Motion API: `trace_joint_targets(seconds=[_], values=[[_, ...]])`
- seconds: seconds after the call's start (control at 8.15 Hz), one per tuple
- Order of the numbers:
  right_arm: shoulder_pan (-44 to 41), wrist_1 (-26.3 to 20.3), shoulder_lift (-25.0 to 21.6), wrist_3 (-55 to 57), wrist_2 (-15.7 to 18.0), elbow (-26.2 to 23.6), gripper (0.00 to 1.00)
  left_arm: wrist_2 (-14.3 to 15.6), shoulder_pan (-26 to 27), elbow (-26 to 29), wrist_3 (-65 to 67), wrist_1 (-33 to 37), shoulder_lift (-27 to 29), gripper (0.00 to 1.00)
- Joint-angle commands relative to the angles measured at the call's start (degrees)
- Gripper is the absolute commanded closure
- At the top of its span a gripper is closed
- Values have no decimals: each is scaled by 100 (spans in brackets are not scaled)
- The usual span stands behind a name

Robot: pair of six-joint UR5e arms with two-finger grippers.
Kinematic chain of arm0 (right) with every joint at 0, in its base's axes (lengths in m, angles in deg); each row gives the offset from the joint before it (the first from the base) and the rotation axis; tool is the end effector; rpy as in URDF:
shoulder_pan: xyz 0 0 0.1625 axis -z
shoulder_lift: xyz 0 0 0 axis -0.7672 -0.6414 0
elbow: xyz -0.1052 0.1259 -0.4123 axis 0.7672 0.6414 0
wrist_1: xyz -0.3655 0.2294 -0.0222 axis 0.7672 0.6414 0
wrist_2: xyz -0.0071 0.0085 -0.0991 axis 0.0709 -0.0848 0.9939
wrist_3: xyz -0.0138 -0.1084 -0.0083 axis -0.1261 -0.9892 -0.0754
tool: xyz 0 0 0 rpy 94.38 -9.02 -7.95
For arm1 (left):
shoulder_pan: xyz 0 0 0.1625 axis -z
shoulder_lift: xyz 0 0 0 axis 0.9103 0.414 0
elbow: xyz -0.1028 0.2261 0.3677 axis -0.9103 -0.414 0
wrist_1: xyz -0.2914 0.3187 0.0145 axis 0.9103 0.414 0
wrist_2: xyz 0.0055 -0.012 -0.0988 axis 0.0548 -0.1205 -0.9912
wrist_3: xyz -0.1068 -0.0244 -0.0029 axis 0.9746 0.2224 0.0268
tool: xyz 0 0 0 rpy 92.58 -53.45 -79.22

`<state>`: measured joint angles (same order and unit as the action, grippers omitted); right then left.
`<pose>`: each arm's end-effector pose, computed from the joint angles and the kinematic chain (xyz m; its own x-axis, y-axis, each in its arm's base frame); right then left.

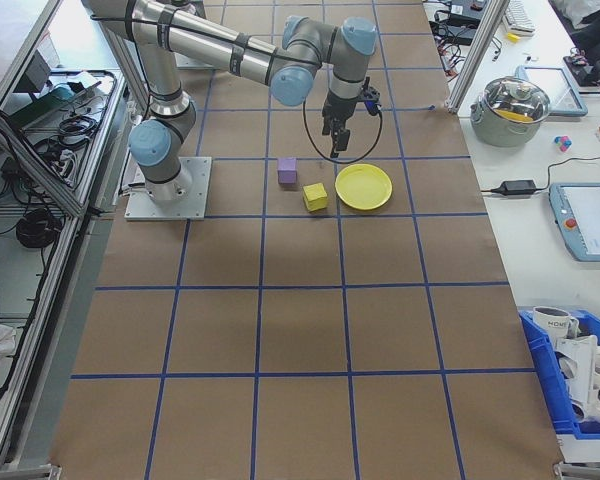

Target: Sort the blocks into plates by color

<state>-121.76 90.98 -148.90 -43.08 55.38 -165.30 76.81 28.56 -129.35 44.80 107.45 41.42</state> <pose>-0.0591 -0.5507 0.3404 -0.9770 -0.2077 0.0483 -0.1935 0.9588 0.2081 -0.1761 -0.5520 0.5435 -0.9954 0.0926 0.0262 0.0929 0.9956 0.0102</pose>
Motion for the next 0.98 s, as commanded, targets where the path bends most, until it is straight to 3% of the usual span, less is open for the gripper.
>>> trace_joint_targets(seconds=[0.0,0.86], values=[[108,268,325,-51,31,-380,0,8,3,-9,0,0,9,0],[90,330,1107,-103,4,-451,0,8,3,-88,0,-9,9,0]])
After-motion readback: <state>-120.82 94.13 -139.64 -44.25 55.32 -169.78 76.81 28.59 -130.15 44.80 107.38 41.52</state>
